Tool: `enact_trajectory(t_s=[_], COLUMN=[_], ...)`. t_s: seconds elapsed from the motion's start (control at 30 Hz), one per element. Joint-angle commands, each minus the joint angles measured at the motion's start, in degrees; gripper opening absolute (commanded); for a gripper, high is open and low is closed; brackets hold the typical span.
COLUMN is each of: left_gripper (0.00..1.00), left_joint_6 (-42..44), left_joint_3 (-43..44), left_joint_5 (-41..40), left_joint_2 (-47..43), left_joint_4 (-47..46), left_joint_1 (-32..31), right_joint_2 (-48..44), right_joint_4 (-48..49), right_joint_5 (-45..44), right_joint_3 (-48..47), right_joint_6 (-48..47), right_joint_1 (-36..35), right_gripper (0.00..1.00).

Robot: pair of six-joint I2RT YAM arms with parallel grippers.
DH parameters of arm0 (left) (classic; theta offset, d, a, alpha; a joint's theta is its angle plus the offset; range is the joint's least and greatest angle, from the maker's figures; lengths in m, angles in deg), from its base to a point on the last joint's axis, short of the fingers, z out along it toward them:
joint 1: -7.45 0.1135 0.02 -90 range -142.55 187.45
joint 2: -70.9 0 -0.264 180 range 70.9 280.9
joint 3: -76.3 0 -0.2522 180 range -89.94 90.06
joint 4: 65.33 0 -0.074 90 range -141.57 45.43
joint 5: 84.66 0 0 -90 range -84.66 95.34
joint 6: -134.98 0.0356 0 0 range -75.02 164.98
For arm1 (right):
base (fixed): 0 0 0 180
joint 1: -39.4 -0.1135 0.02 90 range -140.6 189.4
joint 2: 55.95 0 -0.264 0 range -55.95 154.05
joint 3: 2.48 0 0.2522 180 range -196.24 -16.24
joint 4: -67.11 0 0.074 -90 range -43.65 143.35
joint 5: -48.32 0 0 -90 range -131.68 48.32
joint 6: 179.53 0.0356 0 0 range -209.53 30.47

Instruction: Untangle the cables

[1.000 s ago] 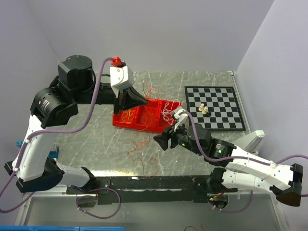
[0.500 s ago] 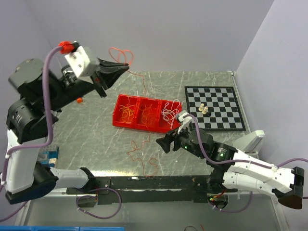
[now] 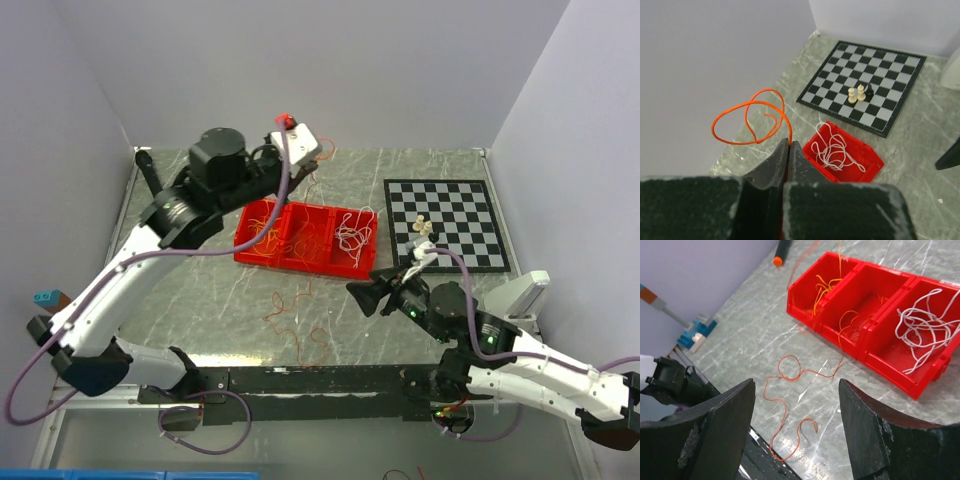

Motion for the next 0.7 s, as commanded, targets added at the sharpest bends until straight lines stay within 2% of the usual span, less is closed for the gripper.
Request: enact_trajectory(t_s=[0.0,0.1,0.37,0.67], left_gripper=[0.01,0.01,0.01,0.01], left_joint_6=[2.36,2.89,3.15,5.88], left_joint_3=[0.36,-0.26,6.68,6.85], left_joint_5=[-2.58,-3.20,-3.19,-4.34], left_joint_2=[0.27,1.42,3.53,4.58], left_joint_4=[-6.72,-7.95,-9.62,-12.43], left_joint_1=[-0.07,0.11,0.11,0.11], right_joint_2=[-2.33,-3.21,-3.83,-3.04], right_joint_4=[0.16,-0.11,-0.72,-0.28], right_joint_5=[-2.08,-2.43,-2.44,-2.26], right_joint_3=[1.18,1.79,2.15,1.71], right_joint_6=[1.48,1.57,1.30,1.22], right_joint_1=[0.25,0.16,0.25,0.16], right_gripper=[0.74,0.73,0.73,0.72])
